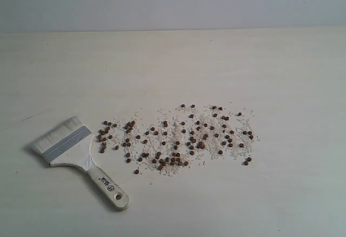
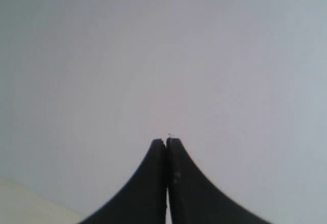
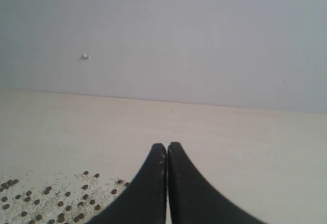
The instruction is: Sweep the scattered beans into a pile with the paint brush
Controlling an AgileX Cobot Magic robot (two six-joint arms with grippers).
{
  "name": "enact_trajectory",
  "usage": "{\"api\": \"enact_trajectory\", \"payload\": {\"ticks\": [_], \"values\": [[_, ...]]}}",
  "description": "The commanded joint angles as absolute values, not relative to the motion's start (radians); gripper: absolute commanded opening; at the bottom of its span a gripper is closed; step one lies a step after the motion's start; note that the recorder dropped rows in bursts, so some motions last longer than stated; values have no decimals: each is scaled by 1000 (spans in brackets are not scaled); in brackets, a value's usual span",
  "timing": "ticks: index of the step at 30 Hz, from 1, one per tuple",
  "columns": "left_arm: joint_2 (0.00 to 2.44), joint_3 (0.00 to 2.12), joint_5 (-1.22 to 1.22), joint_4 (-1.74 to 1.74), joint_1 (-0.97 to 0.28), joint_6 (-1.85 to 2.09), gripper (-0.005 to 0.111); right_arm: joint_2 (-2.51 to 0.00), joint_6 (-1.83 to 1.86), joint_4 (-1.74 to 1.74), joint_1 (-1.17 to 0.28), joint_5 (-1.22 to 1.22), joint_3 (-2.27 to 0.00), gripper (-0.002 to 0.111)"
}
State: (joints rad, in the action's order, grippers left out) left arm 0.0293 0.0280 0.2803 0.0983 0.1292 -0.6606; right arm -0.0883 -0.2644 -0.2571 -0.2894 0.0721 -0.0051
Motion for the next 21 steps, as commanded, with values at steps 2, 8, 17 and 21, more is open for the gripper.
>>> {"api": "enact_trajectory", "payload": {"ticks": [2,8,17,21], "values": [[210,144,134,83,130,-696,0,-85,-265,-259,-291,64,0,0],[380,195,84,85,130,-779,0,-85,-265,-259,-291,64,0,0],[465,195,83,100,130,-781,0,-85,-265,-259,-291,64,0,0],[465,195,87,102,130,-781,0,-85,-265,-259,-291,64,0,0]]}}
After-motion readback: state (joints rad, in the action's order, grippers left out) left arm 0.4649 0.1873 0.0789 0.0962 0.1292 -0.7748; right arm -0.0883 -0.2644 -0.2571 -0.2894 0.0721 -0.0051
